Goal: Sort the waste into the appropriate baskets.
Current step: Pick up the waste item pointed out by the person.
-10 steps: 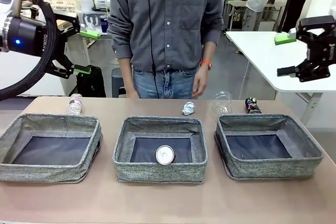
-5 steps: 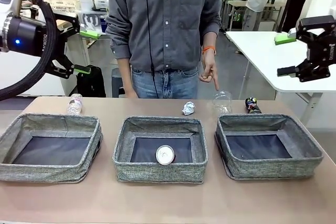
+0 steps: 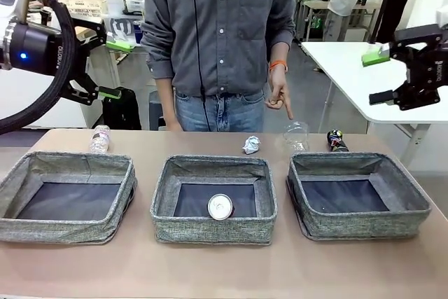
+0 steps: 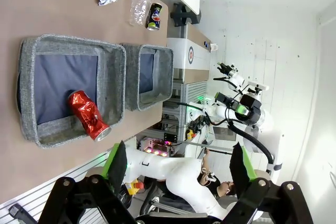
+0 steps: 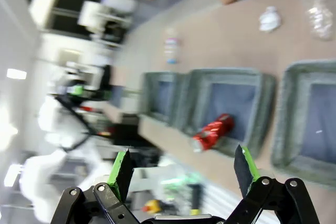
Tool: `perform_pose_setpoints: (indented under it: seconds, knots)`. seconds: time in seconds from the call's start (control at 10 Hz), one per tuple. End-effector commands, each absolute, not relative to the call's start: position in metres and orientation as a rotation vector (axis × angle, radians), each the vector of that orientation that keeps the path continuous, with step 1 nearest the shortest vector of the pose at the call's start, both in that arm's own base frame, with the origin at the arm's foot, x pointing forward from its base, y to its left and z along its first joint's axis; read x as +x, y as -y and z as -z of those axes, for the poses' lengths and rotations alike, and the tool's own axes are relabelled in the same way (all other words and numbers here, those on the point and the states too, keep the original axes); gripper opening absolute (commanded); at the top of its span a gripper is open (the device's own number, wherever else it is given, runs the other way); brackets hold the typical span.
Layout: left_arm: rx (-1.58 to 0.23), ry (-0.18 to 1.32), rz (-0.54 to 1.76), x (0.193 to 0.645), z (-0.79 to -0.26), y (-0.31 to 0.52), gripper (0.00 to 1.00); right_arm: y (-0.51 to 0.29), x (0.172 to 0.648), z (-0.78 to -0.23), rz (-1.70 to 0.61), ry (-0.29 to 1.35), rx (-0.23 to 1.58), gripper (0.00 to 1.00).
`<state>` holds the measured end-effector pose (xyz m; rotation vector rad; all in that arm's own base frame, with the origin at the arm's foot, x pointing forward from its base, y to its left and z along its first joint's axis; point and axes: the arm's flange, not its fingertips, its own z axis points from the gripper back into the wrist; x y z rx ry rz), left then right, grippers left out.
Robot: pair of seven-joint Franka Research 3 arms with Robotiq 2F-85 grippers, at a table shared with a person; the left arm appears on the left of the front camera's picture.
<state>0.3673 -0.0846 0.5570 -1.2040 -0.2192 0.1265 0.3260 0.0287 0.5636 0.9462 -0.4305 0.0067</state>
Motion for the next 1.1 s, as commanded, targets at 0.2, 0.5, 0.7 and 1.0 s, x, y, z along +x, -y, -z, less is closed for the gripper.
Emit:
perform_pose_setpoints:
  seconds: [0.2,0.5,0.7,1.0]
  knots:
    - [-1.203,0.228,-0.107,0.367,-0.556,0.084,1.00,-0.084,0.351,-0.561,-0.324,0.293,-0.087,1.00]
    - [-1.203,0.228,-0.107,0.367,-0.556,0.084,1.00,-0.085,0.359,-0.561,-0.277,0.289,-0.061,1.00]
    - [-1.203,0.228,-0.107,0.367,-0.556,0.084,1.00,-0.081,0.361,-0.567,-0.259,0.399,0.112,1.00]
    - [-1.203,0.228,-0.107,0.367,-0.556,0.084,1.00,-0.079,0.357,-0.551,-0.296,0.314,-0.051,1.00]
